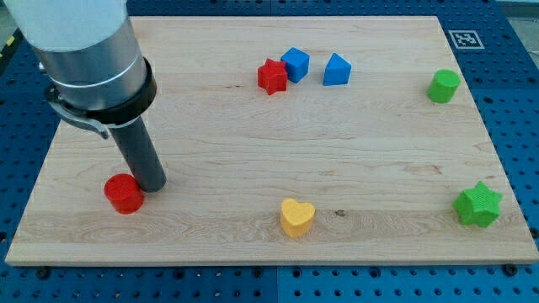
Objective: Push the red circle to the bottom left
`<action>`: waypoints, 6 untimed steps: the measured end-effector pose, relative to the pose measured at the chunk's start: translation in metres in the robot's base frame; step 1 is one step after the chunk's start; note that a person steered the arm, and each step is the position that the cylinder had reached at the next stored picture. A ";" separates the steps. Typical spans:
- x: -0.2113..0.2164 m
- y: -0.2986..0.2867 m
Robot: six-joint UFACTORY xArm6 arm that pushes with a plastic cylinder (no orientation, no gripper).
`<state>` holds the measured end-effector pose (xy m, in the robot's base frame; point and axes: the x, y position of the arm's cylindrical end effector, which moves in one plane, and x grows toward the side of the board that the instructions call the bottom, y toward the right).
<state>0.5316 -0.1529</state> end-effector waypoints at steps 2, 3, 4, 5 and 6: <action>0.009 -0.021; 0.018 -0.030; 0.025 -0.040; 0.031 -0.052; 0.036 -0.051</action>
<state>0.5679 -0.2041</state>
